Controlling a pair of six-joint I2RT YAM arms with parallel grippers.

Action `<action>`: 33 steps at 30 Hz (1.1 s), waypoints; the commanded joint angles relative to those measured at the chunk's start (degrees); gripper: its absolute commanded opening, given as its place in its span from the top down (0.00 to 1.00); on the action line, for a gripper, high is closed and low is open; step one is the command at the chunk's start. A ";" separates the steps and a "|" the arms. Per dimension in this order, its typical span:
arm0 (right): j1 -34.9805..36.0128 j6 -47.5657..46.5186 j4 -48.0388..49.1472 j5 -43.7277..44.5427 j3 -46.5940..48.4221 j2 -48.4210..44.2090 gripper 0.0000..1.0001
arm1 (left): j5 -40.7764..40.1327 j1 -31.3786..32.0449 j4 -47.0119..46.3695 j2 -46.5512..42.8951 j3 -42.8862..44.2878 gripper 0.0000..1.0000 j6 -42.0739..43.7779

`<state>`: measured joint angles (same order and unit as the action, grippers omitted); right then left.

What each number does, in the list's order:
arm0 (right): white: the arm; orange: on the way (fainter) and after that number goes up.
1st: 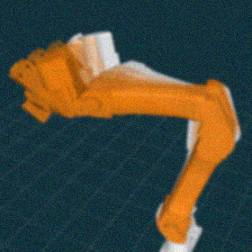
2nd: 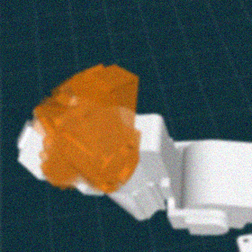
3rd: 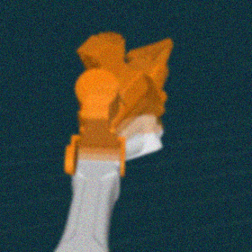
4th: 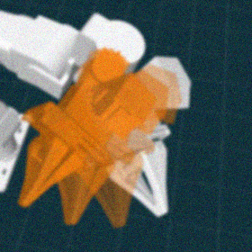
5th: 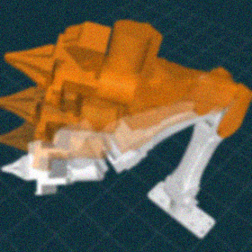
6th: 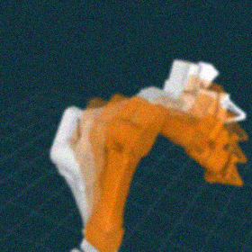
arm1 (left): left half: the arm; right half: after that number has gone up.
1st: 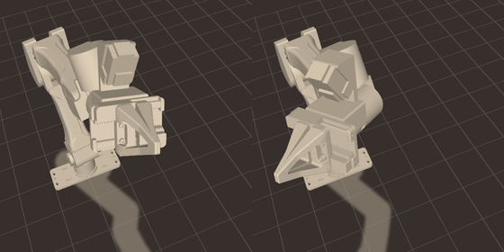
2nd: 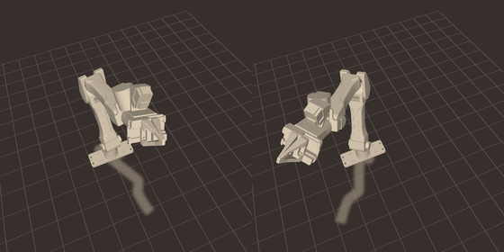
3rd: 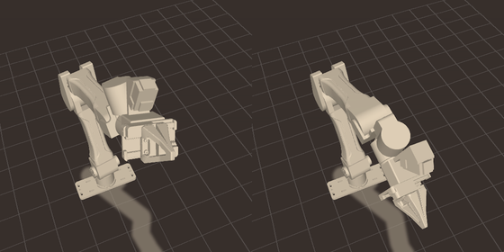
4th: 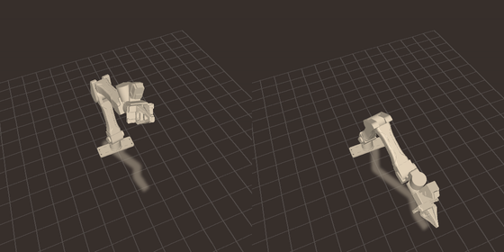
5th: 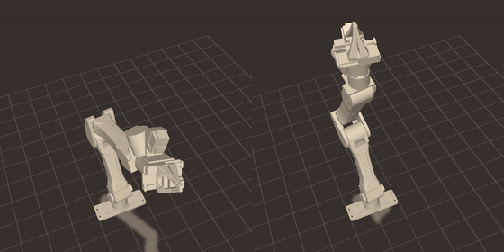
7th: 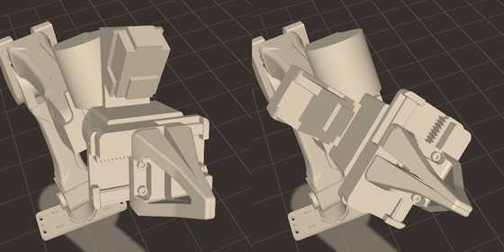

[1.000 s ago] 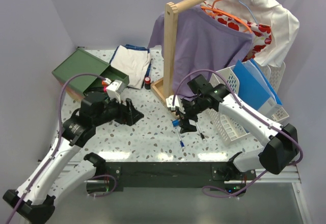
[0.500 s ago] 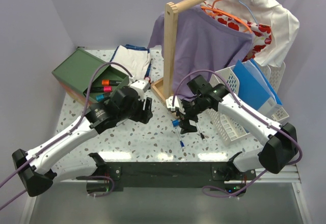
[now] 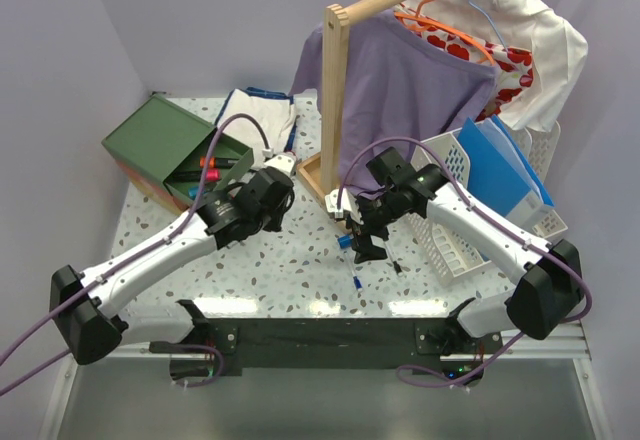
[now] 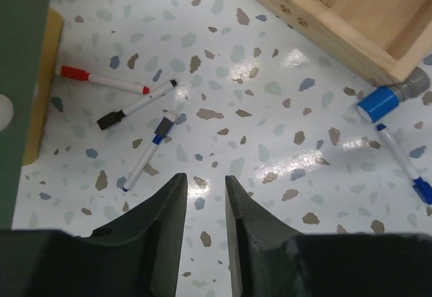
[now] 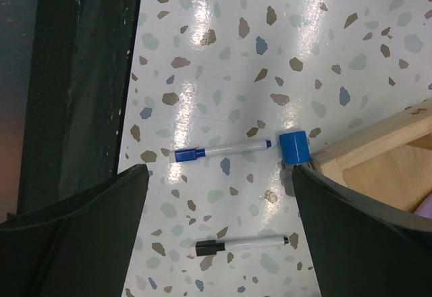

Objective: Organize the desk

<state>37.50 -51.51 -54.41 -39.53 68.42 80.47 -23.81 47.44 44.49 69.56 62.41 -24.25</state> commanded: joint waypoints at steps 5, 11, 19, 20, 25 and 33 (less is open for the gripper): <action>-0.14 -0.26 0.36 0.07 0.66 -0.22 0.08 | -5.80 -11.05 -2.74 2.51 4.55 0.77 8.86; -0.14 -0.35 0.18 0.06 0.75 -0.22 0.08 | -8.09 -17.46 -4.50 7.95 7.54 0.76 14.05; -0.67 -0.53 0.18 -0.20 0.57 -0.84 0.08 | -8.88 -27.13 -9.76 10.24 9.66 0.31 17.48; -0.67 -0.53 0.18 -0.20 0.57 -0.84 0.08 | -8.97 -28.18 -10.21 10.42 10.35 0.28 17.74; -0.76 -0.61 0.01 -0.20 0.57 -0.84 0.08 | -8.88 -30.30 -12.41 12.70 12.82 0.16 19.77; -1.20 -0.61 -0.08 -0.55 0.57 -1.10 0.08 | -1.95 -30.57 -12.23 8.25 13.97 0.16 19.24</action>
<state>36.67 -51.51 -54.41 -38.65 68.42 80.51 -29.54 17.63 35.24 82.78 74.89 -5.74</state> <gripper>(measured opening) 0.918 0.844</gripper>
